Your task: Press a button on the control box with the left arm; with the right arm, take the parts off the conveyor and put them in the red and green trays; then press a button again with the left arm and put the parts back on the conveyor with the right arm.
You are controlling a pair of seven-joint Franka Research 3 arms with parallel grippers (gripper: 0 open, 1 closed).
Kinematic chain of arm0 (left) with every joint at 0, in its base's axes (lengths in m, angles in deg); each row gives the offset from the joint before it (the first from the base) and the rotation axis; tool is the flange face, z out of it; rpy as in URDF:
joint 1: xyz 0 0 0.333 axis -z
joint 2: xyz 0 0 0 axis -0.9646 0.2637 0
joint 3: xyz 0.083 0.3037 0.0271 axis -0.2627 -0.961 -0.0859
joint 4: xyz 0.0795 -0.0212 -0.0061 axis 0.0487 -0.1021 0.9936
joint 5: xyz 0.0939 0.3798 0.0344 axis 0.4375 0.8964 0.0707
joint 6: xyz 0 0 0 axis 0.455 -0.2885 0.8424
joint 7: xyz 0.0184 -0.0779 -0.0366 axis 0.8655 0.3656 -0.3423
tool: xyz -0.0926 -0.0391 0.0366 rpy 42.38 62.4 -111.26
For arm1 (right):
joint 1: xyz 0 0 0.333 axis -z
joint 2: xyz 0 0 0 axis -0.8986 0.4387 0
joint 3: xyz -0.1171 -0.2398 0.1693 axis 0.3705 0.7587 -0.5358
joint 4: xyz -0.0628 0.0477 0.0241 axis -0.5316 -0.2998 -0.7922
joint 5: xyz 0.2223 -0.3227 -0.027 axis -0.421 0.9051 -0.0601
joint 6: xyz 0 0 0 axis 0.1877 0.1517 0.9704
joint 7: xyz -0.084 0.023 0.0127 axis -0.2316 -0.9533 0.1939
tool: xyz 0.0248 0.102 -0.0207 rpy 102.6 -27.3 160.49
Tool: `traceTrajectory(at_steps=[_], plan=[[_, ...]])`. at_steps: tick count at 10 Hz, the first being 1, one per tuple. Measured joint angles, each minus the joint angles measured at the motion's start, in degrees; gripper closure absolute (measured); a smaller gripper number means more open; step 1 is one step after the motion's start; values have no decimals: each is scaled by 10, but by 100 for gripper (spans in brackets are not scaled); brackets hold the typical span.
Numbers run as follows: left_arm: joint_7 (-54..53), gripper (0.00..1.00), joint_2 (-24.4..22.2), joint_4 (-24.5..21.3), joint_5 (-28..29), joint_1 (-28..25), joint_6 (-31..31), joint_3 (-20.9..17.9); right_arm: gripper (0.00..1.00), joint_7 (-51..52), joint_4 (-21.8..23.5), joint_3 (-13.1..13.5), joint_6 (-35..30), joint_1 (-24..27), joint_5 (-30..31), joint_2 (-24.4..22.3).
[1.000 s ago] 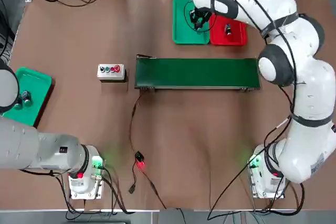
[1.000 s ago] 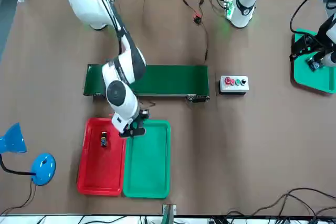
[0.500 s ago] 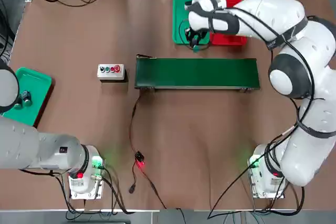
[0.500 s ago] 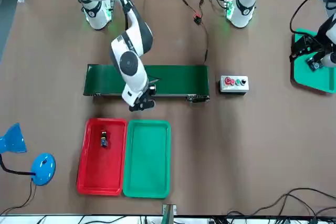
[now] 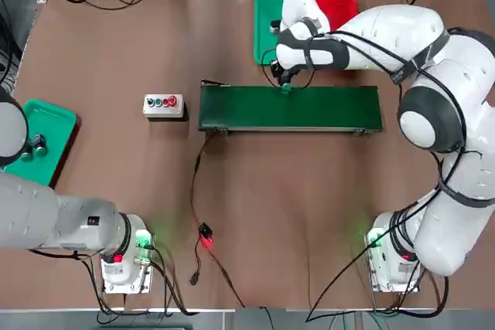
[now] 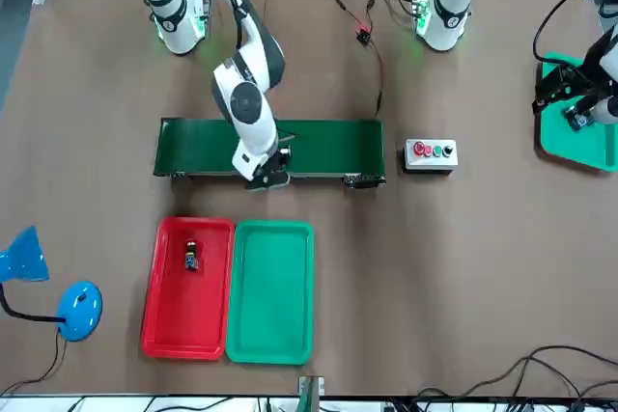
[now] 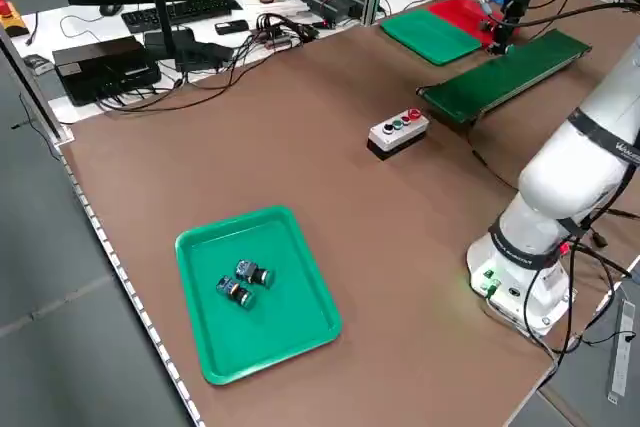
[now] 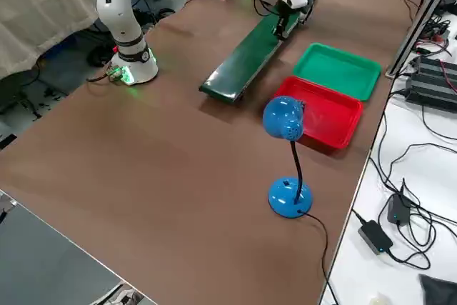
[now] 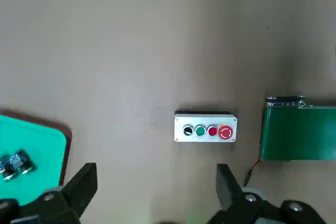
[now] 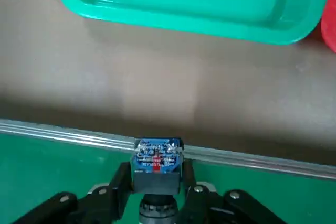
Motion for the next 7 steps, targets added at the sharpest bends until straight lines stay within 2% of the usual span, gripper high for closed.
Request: traceTrajectory(at_steps=[5, 7], plan=[[0, 0, 0, 0, 0, 0, 0, 0, 56, -20, 21, 0, 2, -18, 0, -29], [0, 0, 0, 0, 0, 0, 0, 0, 56, -26, 42, -1, 36, -27, 0, -36]])
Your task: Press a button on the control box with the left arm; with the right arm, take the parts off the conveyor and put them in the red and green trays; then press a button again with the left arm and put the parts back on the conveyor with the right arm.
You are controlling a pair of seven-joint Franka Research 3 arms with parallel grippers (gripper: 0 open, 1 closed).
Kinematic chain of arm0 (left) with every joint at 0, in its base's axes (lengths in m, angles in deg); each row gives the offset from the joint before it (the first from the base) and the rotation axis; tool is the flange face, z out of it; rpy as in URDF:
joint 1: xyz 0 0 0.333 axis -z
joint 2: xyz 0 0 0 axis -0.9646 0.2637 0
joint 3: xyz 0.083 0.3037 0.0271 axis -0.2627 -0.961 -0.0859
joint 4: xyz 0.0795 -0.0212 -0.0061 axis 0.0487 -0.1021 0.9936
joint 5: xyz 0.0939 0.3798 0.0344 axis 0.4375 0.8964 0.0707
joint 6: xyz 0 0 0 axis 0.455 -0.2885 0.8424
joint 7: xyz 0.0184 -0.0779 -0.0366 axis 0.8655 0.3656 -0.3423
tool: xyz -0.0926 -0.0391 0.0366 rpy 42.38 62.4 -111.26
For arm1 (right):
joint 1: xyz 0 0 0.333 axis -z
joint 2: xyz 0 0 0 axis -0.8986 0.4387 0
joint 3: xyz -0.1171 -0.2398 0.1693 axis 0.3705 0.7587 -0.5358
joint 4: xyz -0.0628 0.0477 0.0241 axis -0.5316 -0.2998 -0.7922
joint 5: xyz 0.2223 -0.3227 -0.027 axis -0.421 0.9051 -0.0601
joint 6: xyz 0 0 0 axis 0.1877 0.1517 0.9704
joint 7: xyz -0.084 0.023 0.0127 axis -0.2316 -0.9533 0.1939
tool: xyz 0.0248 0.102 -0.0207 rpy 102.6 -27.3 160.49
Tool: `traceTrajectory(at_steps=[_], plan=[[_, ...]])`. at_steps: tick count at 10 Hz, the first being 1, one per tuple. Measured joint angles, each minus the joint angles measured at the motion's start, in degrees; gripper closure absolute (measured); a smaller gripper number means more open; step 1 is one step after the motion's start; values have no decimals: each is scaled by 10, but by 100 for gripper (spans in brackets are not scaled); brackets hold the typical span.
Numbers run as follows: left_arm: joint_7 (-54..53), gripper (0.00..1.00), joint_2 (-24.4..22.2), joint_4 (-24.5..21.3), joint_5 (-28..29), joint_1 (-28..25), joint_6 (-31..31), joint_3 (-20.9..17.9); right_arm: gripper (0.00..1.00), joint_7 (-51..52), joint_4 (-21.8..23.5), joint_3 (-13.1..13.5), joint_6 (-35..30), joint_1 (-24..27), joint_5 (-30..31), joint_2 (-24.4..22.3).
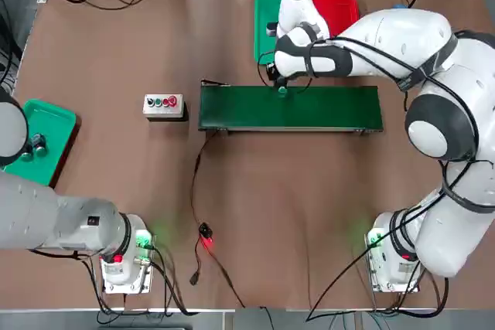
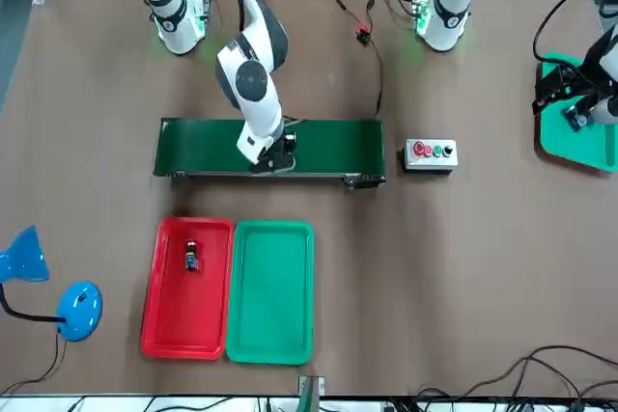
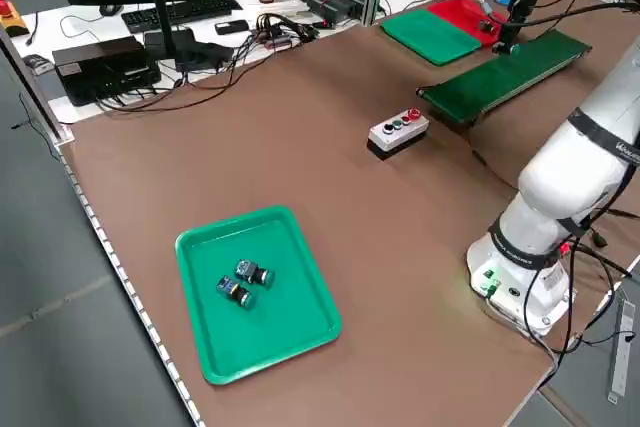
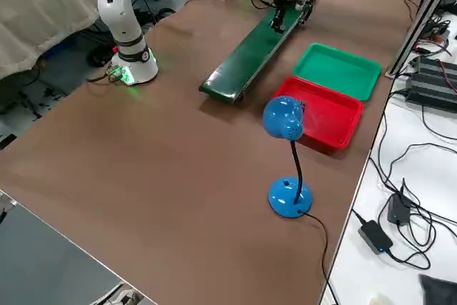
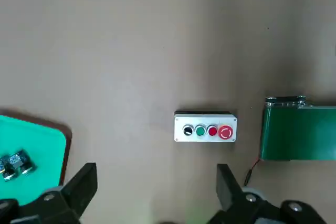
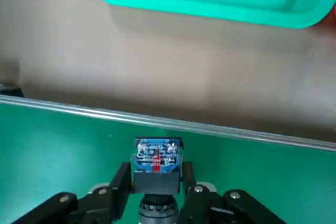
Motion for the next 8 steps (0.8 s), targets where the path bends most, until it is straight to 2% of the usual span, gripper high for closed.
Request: traceTrajectory(at_steps=[2, 8], plan=[[0, 0, 0, 0, 0, 0, 0, 0, 56, -10, 24, 0, 30, -10, 0, -4], [0, 0, 0, 0, 0, -3, 0, 0, 56, -39, 54, -1, 85, -37, 0, -5]])
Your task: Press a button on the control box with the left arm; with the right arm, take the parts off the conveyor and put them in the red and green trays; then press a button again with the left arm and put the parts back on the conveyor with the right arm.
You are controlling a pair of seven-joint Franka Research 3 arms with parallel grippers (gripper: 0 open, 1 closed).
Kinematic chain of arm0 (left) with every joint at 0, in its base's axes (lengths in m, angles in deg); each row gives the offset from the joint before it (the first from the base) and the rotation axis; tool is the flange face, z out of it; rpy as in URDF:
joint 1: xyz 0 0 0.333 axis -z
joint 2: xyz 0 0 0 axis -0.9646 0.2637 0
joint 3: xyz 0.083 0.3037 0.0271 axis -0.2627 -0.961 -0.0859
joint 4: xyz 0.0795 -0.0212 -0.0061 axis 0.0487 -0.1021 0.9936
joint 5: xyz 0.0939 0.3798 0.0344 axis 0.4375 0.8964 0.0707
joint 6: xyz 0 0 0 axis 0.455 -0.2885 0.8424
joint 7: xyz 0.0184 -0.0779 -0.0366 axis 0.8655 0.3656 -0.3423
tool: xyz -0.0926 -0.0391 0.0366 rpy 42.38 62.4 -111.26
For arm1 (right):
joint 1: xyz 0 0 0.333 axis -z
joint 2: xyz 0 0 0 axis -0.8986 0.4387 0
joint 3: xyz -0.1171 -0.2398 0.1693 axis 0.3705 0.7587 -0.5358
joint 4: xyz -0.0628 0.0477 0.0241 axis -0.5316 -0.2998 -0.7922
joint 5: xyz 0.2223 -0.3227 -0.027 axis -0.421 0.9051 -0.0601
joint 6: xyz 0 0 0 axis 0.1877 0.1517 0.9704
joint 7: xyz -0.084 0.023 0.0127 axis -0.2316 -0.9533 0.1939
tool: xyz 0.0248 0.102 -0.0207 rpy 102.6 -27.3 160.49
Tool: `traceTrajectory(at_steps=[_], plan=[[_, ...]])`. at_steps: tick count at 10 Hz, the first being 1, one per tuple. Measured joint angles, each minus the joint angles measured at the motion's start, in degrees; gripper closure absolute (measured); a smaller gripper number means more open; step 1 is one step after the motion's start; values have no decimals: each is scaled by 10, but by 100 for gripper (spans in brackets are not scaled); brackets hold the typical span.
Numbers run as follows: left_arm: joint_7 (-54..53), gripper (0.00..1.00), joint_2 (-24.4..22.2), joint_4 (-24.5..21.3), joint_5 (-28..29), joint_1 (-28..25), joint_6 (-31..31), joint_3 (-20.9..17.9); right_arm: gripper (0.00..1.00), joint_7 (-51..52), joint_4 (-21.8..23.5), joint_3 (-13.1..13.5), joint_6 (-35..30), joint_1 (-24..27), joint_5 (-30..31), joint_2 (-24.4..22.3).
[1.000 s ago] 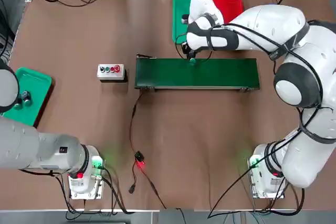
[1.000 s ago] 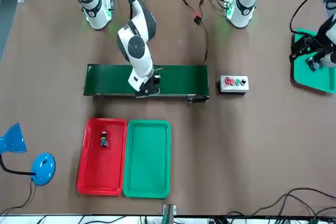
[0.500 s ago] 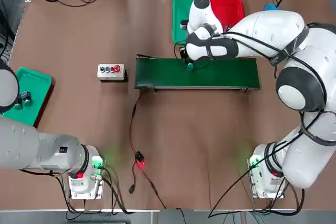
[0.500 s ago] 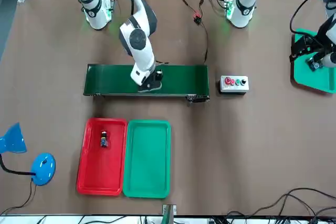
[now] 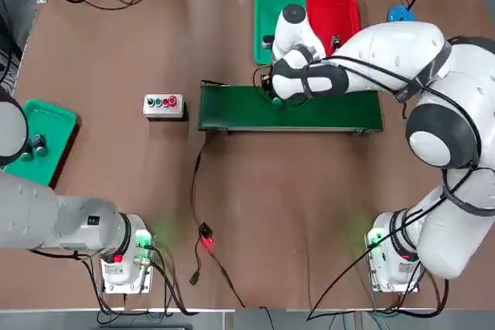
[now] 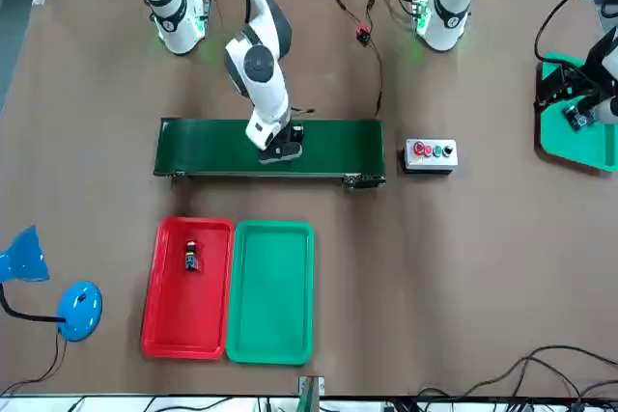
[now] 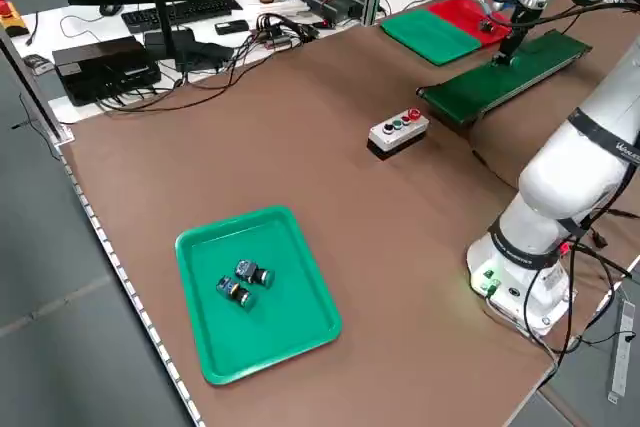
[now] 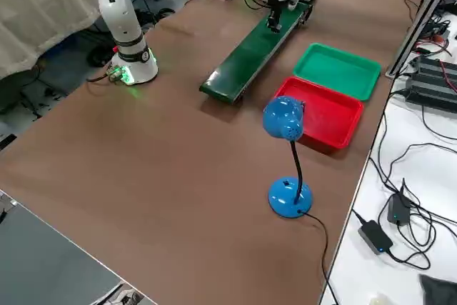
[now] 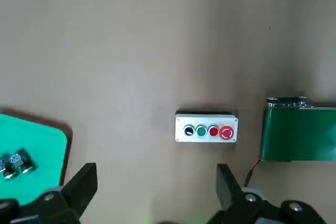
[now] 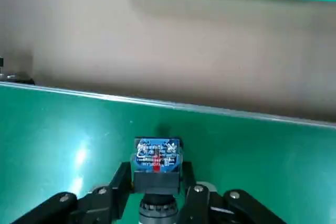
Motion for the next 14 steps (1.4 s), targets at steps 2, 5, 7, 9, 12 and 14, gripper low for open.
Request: traceTrajectory(at_steps=[2, 5, 7, 9, 12, 14], plan=[[0, 0, 0, 0, 0, 0, 0, 0, 56, -7, 10, 0, 11, -7, 0, 0], [0, 0, 1, 0, 0, 0, 0, 0, 56, -8, 10, 1, 12, -7, 0, 0], [0, 0, 3, 0, 0, 0, 0, 0, 56, -9, 10, 1, 14, -7, 0, 0], [0, 0, 3, 0, 0, 0, 0, 0, 52, -13, 10, 1, 19, -7, 0, 0], [0, 0, 4, 0, 0, 0, 0, 0, 46, -17, 10, 1, 22, -7, 0, 0], [0, 0, 6, 0, 0, -1, 0, -1, 42, -17, 10, 1, 24, -7, 0, 0]])
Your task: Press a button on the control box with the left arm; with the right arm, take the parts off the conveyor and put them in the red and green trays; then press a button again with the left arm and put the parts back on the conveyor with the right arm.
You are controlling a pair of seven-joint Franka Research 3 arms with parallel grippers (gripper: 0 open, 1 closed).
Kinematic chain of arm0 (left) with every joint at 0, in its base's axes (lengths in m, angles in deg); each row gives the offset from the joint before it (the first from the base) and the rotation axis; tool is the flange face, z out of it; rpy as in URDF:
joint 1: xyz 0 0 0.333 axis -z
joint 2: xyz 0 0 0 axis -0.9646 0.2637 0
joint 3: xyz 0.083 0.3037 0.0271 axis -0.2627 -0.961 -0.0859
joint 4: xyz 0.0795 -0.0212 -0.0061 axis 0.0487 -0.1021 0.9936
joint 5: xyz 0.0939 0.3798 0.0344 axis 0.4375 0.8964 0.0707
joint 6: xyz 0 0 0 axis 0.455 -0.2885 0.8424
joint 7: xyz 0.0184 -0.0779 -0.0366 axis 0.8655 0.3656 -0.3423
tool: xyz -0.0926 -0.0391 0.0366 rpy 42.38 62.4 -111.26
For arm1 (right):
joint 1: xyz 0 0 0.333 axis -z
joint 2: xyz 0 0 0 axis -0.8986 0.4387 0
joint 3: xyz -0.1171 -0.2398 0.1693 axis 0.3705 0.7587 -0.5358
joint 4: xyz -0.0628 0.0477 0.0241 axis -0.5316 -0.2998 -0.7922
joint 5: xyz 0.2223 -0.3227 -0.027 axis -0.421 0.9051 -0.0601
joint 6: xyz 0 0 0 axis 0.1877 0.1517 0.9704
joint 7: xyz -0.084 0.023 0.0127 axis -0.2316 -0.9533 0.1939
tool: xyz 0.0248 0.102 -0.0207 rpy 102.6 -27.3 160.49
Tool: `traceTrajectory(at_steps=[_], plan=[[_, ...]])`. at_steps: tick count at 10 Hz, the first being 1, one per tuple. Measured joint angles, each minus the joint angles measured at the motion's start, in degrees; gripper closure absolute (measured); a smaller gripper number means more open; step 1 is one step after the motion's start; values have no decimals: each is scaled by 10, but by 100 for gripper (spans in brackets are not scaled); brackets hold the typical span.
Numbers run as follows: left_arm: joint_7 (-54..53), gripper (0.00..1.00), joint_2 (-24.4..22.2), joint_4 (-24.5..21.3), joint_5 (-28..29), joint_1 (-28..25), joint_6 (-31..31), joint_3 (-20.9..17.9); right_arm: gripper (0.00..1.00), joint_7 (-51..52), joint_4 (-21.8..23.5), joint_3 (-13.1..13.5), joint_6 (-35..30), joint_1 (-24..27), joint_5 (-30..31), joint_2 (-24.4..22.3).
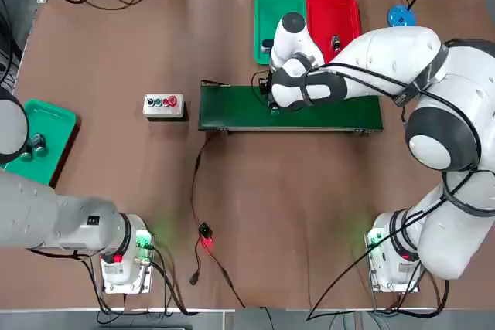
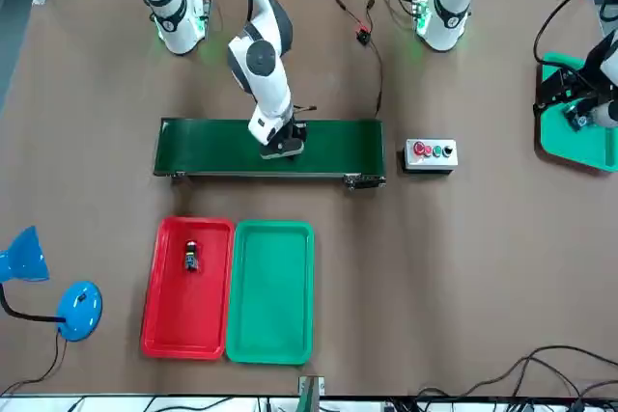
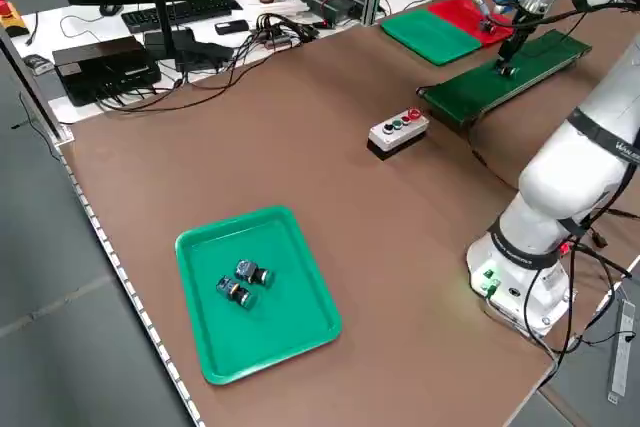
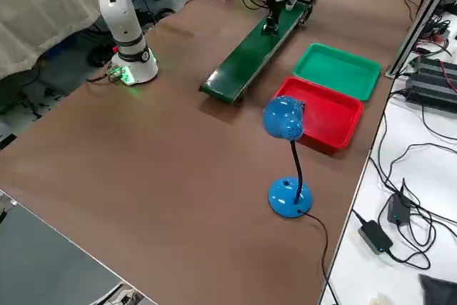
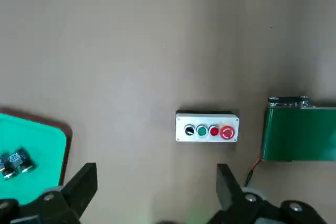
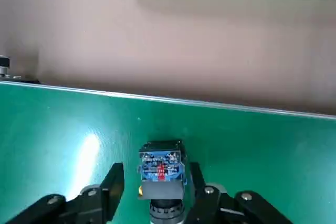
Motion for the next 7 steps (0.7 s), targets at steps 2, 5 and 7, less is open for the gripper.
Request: traceTrajectory(at_steps=[2, 5, 7], plan=[[0, 0, 0, 0, 0, 0, 0, -1, 18, 0, -2, 3, 0, 0, 0, 0], [0, 0, 1, 0, 0, 0, 0, -1, 0, 56, -64, 20, -106, 34, 1, -16], [0, 0, 1, 0, 0, 0, 0, -1, 0, 137, -147, 23, -218, 99, 2, -25]])
